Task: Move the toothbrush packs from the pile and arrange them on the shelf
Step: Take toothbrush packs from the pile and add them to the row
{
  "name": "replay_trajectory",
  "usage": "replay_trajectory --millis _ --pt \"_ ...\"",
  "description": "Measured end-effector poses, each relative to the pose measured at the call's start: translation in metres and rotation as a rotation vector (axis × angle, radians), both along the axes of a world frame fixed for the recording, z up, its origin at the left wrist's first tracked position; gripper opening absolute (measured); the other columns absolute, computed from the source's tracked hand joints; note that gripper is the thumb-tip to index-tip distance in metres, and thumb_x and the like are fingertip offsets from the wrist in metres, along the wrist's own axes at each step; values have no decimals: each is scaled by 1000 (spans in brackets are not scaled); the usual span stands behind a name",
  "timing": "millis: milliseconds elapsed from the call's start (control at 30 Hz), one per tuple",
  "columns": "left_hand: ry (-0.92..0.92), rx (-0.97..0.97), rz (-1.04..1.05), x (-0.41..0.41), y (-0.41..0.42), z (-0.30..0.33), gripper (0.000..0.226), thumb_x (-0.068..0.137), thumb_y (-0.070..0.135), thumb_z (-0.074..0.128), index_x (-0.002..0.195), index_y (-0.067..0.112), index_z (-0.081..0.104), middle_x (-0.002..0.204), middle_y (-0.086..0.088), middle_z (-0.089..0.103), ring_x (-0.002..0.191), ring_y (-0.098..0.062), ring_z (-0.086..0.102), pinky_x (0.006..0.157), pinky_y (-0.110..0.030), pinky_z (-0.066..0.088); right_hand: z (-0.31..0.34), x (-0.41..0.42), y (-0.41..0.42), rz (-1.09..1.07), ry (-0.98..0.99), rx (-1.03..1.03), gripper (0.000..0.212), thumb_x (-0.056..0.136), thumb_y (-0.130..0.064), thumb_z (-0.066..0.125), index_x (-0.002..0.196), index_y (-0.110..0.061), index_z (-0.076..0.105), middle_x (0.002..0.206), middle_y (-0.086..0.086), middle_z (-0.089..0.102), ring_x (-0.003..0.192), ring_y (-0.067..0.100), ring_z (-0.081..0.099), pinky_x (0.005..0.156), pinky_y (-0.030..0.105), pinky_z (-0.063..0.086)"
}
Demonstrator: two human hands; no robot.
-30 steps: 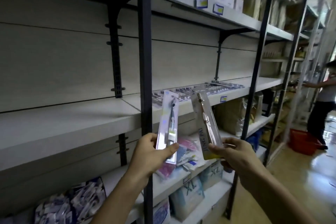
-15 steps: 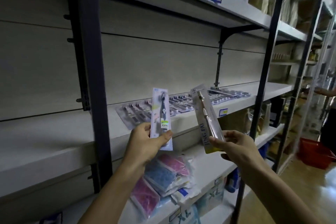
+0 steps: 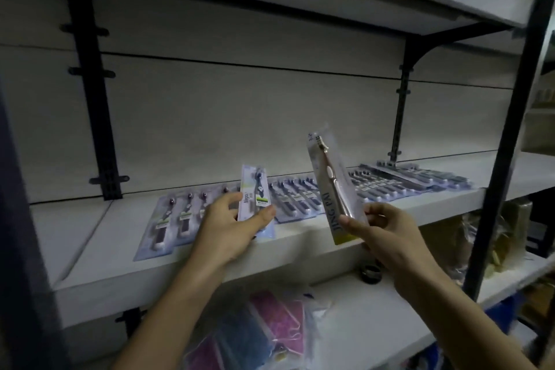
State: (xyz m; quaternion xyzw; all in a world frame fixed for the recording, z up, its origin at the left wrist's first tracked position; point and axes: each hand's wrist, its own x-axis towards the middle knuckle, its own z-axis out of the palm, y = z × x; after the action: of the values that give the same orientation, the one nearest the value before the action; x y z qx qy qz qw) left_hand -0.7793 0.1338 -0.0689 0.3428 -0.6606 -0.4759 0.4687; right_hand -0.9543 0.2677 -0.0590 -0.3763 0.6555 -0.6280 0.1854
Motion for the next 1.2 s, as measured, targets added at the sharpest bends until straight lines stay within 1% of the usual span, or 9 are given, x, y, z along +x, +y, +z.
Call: replay_trajectory --millis 100,300,500,600,767,867,933,1067,1200 --pt "-20 7 69 -24 -5 4 42 69 29 84 103 16 63 93 -2 73 88 -19 69 82 -38 54 5 -36 -16 48 12 -7 25 76 -19 77 93 -17 59 90 4 67 82 15 64 66 25 50" --pt "-145 -51 201 -56 -20 0 97 40 72 72 118 16 59 113 -3 68 104 -20 65 93 -45 51 4 -79 -44 139 -28 -5 25 76 -15 77 95 -11 62 84 7 70 69 12 66 56 22 50" --pt "-262 -70 288 -76 -31 3 84 53 66 76 118 14 60 113 -4 67 102 -22 64 92 -41 51 2 -99 -63 194 -49 5 27 76 -17 76 98 -11 61 76 2 73 74 19 70 76 43 54" --pt "-312 -89 303 -81 -39 4 91 50 72 71 119 13 59 113 -5 67 101 -23 65 91 -42 52 4 -106 -71 191 -61 -10 29 76 -18 76 100 -12 61 75 1 74 76 18 71 70 37 53" --pt "-506 -165 325 -84 -48 4 67 74 57 69 125 16 54 122 -3 62 92 -17 67 84 -30 51 5 -110 -83 189 -63 -54 22 77 -13 76 93 -12 62 68 -1 73 66 11 69 62 28 45" --pt "-632 -235 320 -83 -51 5 62 84 55 58 131 16 50 131 -1 56 111 -15 58 89 -27 45 4 -109 -89 184 -81 -67 23 76 -14 77 94 -12 63 72 1 74 77 18 70 63 29 44" --pt "-697 -260 309 -82 -53 7 53 92 51 49 132 16 50 127 -3 59 113 -18 56 92 -28 43 4 -107 -91 193 -87 -72 24 76 -14 77 95 -13 62 71 -1 73 74 14 69 62 28 44" --pt "-797 -340 325 -78 -52 9 36 99 41 37 124 21 54 112 -3 66 101 -20 60 83 -30 45 5 -106 -93 218 -83 -79 21 78 -14 75 92 -15 61 67 -5 71 60 3 67 57 22 44" --pt "-883 -407 372 -75 -54 6 30 101 34 27 113 23 52 103 -2 64 92 -23 58 78 -35 47 7 -104 -96 210 -85 -71 23 77 -14 75 94 -15 61 75 0 73 66 9 70 60 24 46"
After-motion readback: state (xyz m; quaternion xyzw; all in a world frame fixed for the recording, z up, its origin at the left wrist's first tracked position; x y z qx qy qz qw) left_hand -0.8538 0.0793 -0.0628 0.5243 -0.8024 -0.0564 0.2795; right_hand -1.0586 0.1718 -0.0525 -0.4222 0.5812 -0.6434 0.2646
